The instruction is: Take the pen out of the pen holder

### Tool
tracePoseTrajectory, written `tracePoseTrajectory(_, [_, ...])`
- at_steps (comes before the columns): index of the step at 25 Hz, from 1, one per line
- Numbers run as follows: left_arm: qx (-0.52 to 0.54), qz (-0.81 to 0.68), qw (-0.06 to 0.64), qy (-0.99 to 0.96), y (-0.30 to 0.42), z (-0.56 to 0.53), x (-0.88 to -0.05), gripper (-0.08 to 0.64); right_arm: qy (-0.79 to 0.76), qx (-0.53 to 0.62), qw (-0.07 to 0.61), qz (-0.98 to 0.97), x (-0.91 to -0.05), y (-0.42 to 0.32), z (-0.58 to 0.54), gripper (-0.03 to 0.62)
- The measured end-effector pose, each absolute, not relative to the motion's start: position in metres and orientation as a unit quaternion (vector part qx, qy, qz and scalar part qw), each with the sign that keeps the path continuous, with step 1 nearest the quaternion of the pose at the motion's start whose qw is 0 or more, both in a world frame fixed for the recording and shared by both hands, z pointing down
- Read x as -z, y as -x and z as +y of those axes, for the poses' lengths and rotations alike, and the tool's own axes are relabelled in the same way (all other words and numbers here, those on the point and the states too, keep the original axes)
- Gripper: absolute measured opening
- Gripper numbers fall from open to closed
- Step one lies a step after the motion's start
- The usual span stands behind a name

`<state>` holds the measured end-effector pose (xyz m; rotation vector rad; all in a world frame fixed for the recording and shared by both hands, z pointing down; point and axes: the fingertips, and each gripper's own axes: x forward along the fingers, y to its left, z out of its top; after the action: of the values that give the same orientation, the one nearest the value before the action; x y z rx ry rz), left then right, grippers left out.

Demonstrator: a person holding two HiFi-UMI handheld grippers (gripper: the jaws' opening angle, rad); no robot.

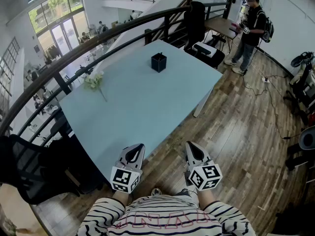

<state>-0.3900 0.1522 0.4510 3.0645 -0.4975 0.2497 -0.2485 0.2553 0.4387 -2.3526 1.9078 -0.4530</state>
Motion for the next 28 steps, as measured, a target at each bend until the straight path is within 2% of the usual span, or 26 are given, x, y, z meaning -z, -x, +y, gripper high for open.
tracePoseTrajectory(6, [-0.071,-0.146,0.021,-0.987,0.398,0.151,-0.454,0.025,0.769,0.149,0.079,0.616,-0.435,0.254,0.252,0.028])
tracePoseTrajectory(10, [-0.067,-0.122,0.03,-0.99,0.387,0.156,-0.455,0.029,0.778,0.153,0.072,0.605,-0.438,0.245,0.255,0.031])
tracePoseTrajectory(11, [-0.068,-0.116,0.032,-0.99,0.384,0.157,-0.456,0.035,0.78,0.156,0.071,0.601,-0.441,0.243,0.255,0.032])
tracePoseTrajectory(12, [-0.069,-0.112,0.034,-0.991,0.381,0.157,-0.457,0.077,0.782,0.16,0.071,0.598,-0.443,0.24,0.255,0.037])
tracePoseTrajectory(13, [-0.071,-0.112,0.038,-0.99,0.378,0.155,-0.459,0.155,0.782,0.163,0.072,0.597,-0.445,0.237,0.253,0.055])
tracePoseTrajectory(15, [-0.073,-0.115,0.046,-0.99,0.372,0.15,-0.462,0.175,0.781,0.169,0.073,0.596,-0.448,0.23,0.25,0.175])
tracePoseTrajectory(21, [-0.078,-0.143,0.049,-0.985,0.337,0.131,-0.468,0.175,0.769,0.178,0.063,0.61,-0.46,0.19,0.235,0.175])
tracePoseTrajectory(28, [-0.084,-0.178,0.048,-0.979,0.262,0.117,-0.471,0.175,0.74,0.184,0.048,0.645,-0.469,0.117,0.21,0.175])
